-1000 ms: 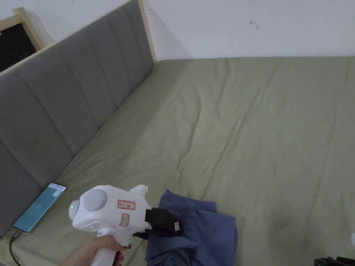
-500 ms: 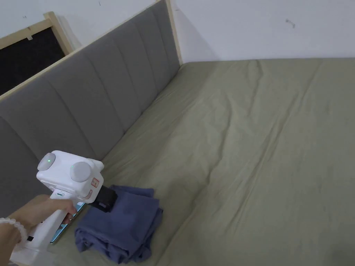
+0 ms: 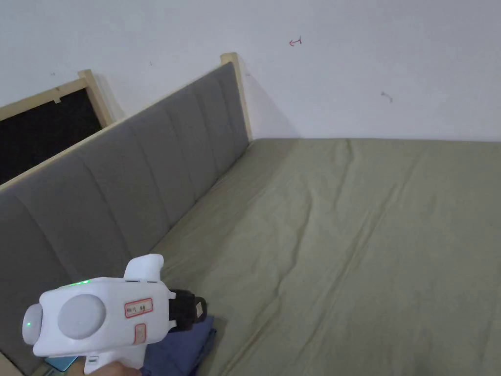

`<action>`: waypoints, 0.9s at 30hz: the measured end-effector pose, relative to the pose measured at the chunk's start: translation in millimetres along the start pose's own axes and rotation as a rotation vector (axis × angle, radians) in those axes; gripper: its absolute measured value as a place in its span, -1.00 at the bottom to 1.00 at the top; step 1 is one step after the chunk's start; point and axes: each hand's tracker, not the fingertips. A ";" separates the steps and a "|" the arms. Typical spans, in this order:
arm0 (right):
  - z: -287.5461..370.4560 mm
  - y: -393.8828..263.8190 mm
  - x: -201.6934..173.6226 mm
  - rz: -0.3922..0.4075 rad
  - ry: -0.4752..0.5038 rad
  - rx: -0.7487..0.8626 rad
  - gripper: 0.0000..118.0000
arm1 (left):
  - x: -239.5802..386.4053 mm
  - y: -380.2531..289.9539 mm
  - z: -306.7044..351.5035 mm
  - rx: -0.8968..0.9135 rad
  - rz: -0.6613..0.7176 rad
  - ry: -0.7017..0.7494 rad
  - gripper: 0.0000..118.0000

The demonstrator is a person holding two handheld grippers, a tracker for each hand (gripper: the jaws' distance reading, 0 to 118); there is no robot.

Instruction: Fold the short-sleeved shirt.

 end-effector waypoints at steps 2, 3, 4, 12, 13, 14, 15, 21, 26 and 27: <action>14.7 2.5 -1.3 0.005 0.007 0.059 -0.90 | 35.8 -13.4 17.8 0.045 -0.101 0.046 -1.00; 21.6 4.0 -2.4 0.005 0.009 0.078 -0.90 | 49.9 -19.1 25.3 0.066 -0.143 0.075 -1.00; 30.4 5.6 -4.3 0.005 0.011 0.114 -0.90 | 62.7 -22.0 31.0 0.109 -0.148 0.092 -1.00; 90.6 15.2 -7.5 0.070 -0.083 0.400 -0.90 | 168.5 -58.2 71.1 0.312 -0.317 0.146 -1.00; 97.8 16.4 -7.7 0.064 -0.081 0.419 -0.90 | 177.2 -61.7 73.8 0.337 -0.299 0.139 -1.00; 106.3 18.2 -8.1 0.054 -0.081 0.451 -0.90 | 187.3 -64.7 76.1 0.346 -0.309 0.126 -1.00; 113.0 18.9 -8.2 0.046 -0.093 0.473 -0.90 | 195.2 -66.7 78.0 0.359 -0.315 0.112 -1.00; 152.3 22.2 -6.4 0.022 -0.188 0.638 -0.90 | 234.4 -89.2 95.5 0.539 -0.294 0.102 -1.00; 175.8 21.4 -9.2 0.012 -0.282 0.784 -0.89 | 256.0 -99.9 106.4 0.668 -0.339 0.091 -1.00; 180.3 20.9 -11.8 0.012 -0.298 0.801 -0.89 | 260.7 -100.2 106.8 0.691 -0.361 0.114 -1.00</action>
